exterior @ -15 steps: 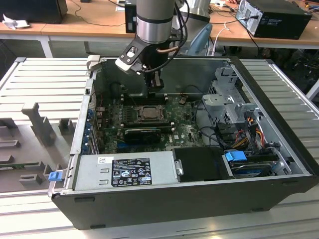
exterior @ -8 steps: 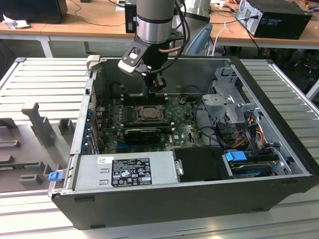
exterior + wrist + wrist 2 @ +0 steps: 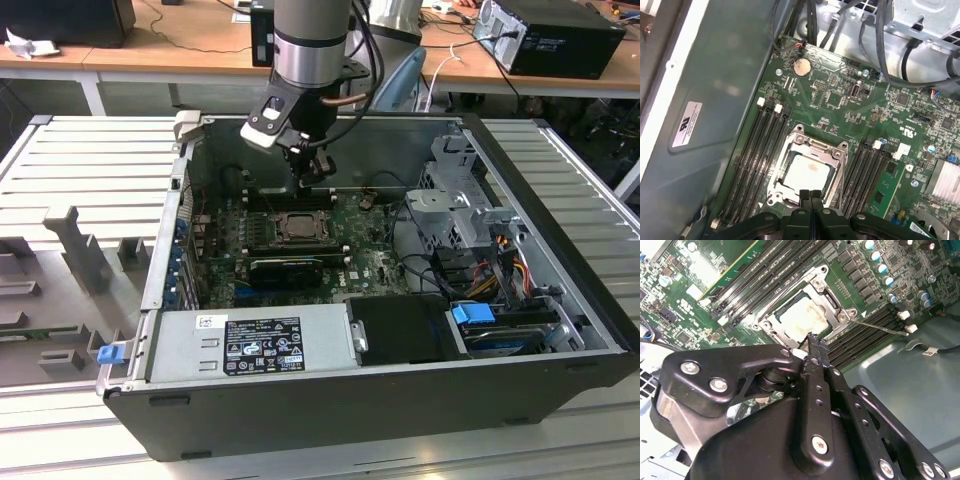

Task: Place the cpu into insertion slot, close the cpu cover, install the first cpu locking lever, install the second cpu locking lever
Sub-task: 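Install the first cpu locking lever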

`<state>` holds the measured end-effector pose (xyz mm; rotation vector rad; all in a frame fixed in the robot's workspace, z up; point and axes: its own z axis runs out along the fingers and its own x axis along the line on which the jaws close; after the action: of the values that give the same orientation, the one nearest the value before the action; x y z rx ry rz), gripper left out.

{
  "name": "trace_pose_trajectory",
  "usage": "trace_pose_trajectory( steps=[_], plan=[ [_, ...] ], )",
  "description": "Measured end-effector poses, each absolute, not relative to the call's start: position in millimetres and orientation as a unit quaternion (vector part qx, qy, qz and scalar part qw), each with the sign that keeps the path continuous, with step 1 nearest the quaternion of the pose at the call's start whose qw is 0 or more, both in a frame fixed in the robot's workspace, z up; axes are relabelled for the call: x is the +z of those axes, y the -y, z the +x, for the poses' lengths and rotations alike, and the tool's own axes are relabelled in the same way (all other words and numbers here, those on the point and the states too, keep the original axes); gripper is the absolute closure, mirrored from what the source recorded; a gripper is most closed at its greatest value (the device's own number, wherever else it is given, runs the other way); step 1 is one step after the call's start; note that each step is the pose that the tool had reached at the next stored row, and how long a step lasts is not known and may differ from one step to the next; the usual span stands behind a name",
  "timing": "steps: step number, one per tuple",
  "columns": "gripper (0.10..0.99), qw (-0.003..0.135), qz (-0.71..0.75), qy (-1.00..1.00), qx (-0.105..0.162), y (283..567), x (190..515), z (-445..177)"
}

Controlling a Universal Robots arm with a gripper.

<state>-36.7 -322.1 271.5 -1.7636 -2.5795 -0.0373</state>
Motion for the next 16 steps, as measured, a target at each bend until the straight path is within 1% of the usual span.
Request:
trace_pose_trajectory(
  steps=[16],
  plan=[
    [0.980, 0.009, -0.506, 0.862, -0.011, 322.2, 271.5, -36.5]
  ],
)
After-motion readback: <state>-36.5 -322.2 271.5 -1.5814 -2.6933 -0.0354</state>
